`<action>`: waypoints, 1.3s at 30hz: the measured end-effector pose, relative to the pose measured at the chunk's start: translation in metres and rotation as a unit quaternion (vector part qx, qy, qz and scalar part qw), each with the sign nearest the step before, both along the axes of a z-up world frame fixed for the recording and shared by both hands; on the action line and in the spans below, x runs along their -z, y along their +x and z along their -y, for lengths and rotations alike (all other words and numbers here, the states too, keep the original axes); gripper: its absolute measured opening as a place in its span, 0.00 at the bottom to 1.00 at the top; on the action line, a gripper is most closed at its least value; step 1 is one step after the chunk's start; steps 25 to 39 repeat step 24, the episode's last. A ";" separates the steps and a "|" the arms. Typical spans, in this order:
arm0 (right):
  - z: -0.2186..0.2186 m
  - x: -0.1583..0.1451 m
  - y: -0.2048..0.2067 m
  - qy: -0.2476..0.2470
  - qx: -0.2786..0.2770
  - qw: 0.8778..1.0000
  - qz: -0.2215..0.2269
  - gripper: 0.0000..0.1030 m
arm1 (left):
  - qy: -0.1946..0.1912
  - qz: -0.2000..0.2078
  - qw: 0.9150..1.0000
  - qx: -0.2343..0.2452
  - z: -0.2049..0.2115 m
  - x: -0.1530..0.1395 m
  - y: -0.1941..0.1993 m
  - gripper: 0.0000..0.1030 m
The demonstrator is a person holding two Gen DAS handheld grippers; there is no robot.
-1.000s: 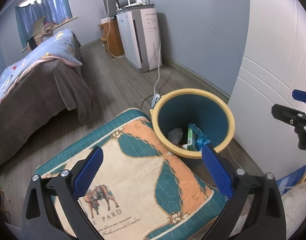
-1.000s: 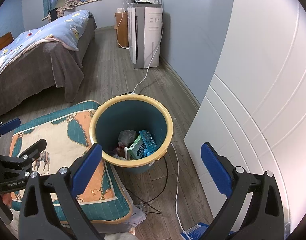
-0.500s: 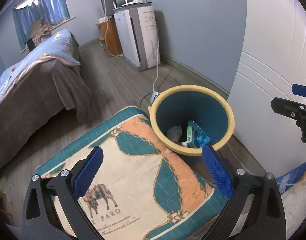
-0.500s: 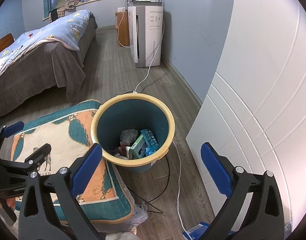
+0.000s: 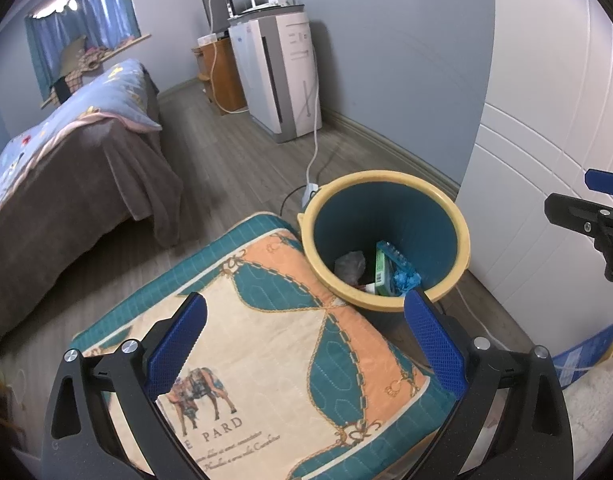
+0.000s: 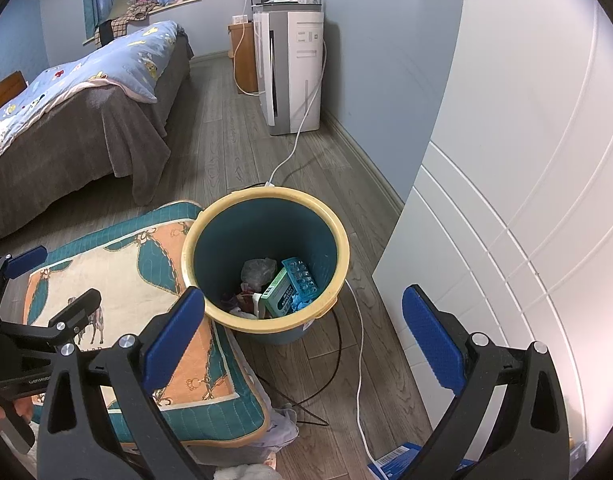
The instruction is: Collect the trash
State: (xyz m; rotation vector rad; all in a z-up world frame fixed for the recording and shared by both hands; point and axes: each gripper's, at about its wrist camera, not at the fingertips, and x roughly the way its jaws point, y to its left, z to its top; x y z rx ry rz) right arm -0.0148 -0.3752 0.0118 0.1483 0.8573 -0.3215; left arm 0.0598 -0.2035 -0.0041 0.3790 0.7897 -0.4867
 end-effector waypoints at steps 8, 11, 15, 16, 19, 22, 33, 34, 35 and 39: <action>0.000 0.000 0.000 0.000 0.000 1.000 0.000 0.95 | 0.002 0.000 1.000 0.001 0.000 0.000 0.000 0.95; 0.000 0.000 0.000 0.001 0.000 1.000 0.000 0.95 | 0.000 0.001 1.000 0.007 0.000 0.000 0.000 0.95; 0.000 0.000 0.000 0.001 0.000 1.000 0.000 0.95 | 0.005 0.001 1.000 0.018 0.001 0.000 -0.001 0.95; 0.001 0.000 0.000 0.001 0.000 1.000 0.000 0.95 | 0.007 0.000 1.000 0.020 0.002 0.000 -0.001 0.95; 0.002 0.000 0.000 0.001 0.000 1.000 0.000 0.95 | 0.011 -0.007 1.000 0.019 0.003 0.002 0.000 0.95; 0.002 0.000 0.000 0.001 0.000 1.000 0.000 0.95 | 0.005 -0.014 1.000 0.015 0.001 0.001 0.002 0.95; 0.001 0.000 0.000 0.001 0.000 1.000 0.000 0.95 | 0.002 -0.016 1.000 0.012 -0.001 0.000 0.003 0.95; 0.001 0.000 0.000 0.001 0.000 1.000 0.000 0.95 | 0.002 -0.016 1.000 0.012 -0.001 0.000 0.003 0.95; 0.001 0.000 0.000 0.001 0.000 1.000 0.000 0.95 | 0.002 -0.016 1.000 0.012 -0.001 0.000 0.003 0.95; 0.001 0.000 0.000 0.001 0.000 1.000 0.000 0.95 | 0.002 -0.016 1.000 0.012 -0.001 0.000 0.003 0.95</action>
